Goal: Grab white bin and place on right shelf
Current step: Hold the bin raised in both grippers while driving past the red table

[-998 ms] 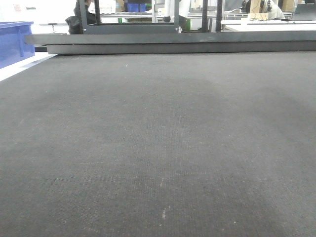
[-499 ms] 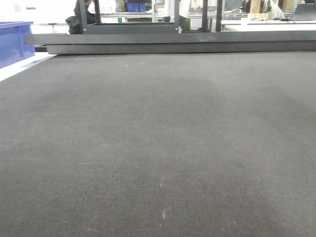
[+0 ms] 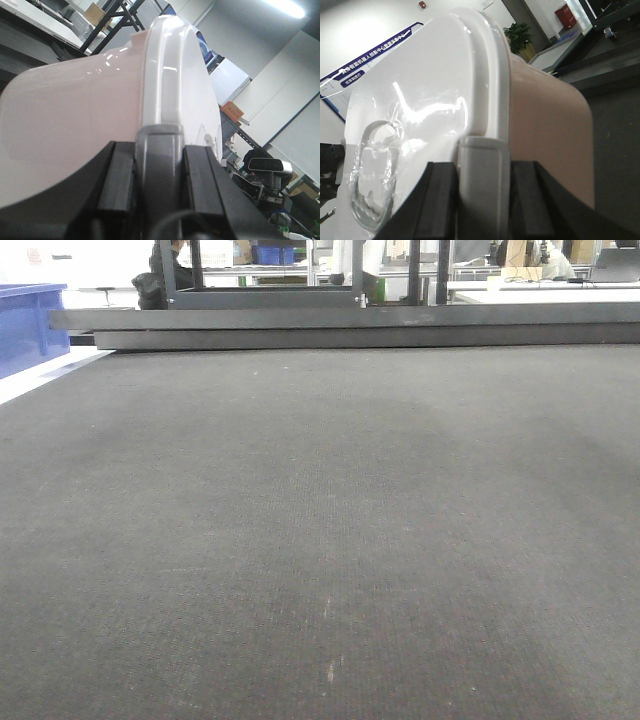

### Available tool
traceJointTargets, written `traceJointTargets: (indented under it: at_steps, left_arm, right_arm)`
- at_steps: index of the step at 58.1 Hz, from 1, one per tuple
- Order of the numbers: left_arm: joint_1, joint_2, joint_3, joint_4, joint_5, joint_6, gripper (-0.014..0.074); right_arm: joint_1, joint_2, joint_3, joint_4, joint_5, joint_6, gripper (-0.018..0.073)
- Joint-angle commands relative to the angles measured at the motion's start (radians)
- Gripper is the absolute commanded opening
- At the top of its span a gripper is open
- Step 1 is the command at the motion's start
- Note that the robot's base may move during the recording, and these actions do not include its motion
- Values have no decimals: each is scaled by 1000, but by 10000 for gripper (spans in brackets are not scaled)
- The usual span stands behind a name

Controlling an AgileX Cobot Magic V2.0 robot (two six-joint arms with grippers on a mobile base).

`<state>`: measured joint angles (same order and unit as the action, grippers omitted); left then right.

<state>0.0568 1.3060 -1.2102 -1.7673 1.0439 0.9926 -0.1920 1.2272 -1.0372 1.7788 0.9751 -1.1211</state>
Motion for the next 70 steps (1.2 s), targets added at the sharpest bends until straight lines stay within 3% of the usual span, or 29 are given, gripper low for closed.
traceJointTargets:
  at_steps: [1,37,70]
  left_arm:
    - [-38,-42,-35,-47,287,7,-117]
    - [-38,-42,-35,-47,287,7,-117]
    - [-38,-42,-35,-47,287,7,-117]
  right_arm:
    - [28,-39,-39,141,121,-25,59]
    - [28,-39,-39,141,-63,-25,59]
    - [28,-39,-39,141,-114,-25,59]
